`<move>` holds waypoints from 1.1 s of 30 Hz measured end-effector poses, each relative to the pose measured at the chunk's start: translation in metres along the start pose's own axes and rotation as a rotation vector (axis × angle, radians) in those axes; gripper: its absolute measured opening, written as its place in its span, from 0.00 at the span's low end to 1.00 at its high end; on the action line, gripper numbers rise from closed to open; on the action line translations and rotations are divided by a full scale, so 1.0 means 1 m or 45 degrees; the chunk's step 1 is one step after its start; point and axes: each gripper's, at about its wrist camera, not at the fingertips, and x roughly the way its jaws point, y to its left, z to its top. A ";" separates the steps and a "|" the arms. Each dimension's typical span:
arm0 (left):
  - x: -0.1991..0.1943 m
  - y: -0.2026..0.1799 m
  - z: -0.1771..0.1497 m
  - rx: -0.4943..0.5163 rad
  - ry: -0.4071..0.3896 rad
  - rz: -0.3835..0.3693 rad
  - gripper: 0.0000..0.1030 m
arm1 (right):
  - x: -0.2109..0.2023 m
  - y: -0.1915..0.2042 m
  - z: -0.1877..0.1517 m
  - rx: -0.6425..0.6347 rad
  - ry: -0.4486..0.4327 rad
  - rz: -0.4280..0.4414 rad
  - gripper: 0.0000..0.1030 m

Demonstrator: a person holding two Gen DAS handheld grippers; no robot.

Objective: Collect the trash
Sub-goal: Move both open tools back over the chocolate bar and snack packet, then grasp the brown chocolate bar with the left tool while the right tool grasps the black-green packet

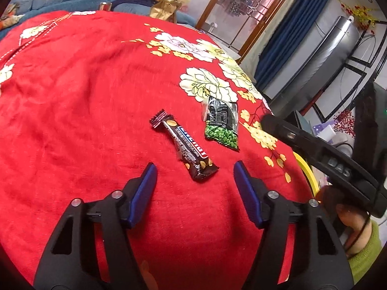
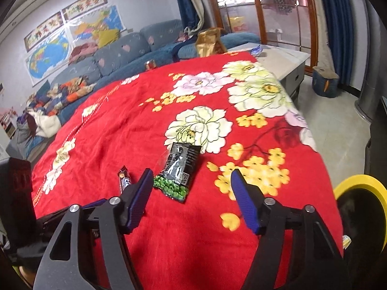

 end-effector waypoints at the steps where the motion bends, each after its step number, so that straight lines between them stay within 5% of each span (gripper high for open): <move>1: 0.001 -0.001 0.000 -0.002 0.002 -0.008 0.53 | 0.006 0.001 0.002 -0.002 0.014 0.007 0.59; 13: 0.012 0.004 0.001 -0.029 0.020 -0.009 0.41 | 0.056 -0.007 0.006 0.093 0.152 0.077 0.45; 19: 0.014 0.008 0.002 -0.038 0.016 0.025 0.25 | 0.053 -0.009 0.005 0.110 0.142 0.119 0.13; 24: 0.013 0.012 0.003 -0.052 0.019 0.034 0.14 | 0.036 -0.014 0.000 0.116 0.089 0.097 0.11; 33: 0.006 -0.003 0.002 -0.002 -0.003 0.014 0.13 | -0.004 -0.027 -0.012 0.136 -0.006 0.044 0.11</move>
